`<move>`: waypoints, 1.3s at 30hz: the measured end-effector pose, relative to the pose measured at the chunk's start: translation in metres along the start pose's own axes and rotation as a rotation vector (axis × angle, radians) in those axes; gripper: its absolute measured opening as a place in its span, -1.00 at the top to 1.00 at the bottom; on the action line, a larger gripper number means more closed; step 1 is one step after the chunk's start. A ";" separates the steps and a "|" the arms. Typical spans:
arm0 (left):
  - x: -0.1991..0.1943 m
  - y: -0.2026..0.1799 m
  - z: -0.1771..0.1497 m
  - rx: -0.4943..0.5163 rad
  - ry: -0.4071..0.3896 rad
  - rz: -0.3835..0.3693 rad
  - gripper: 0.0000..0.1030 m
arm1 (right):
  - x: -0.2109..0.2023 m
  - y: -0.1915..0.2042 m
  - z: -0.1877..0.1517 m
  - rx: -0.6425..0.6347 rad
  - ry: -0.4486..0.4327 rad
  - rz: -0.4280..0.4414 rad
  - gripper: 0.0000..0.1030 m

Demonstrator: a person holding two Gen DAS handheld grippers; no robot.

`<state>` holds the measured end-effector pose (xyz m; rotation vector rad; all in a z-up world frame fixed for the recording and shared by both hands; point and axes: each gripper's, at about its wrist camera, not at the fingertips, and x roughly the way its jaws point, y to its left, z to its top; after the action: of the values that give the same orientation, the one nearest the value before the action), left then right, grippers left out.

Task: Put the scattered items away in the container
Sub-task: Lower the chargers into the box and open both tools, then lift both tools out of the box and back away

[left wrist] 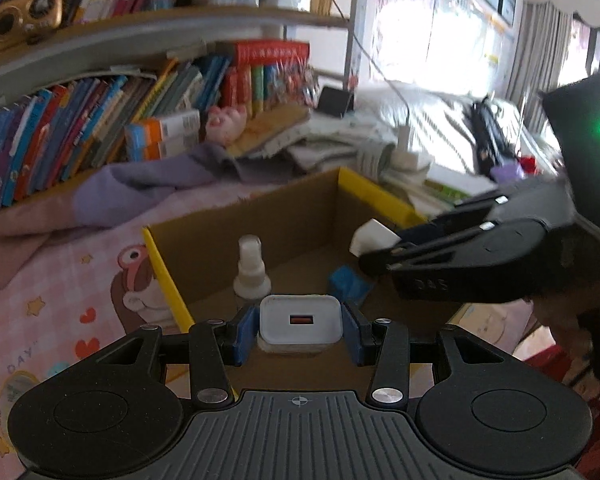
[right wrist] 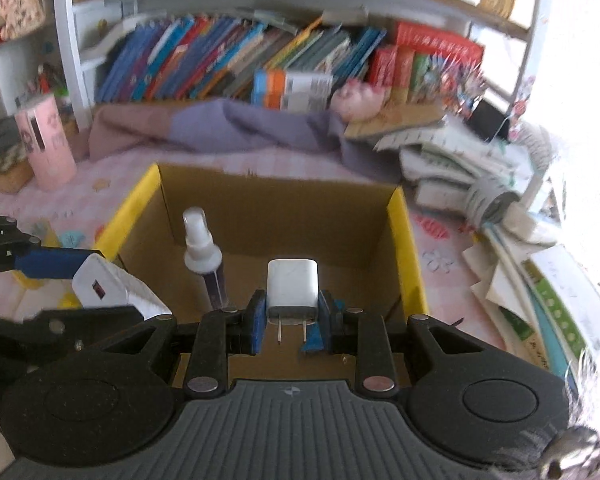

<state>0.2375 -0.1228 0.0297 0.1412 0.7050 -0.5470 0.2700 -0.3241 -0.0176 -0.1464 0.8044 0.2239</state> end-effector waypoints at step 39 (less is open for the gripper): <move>0.001 -0.011 -0.027 -0.038 0.028 0.084 -0.18 | 0.047 0.010 -0.019 -0.053 0.180 0.094 0.43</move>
<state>0.2162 -0.1246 0.0092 0.1429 0.7330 -0.4515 0.2858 -0.3121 -0.0655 -0.1810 0.9862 0.3248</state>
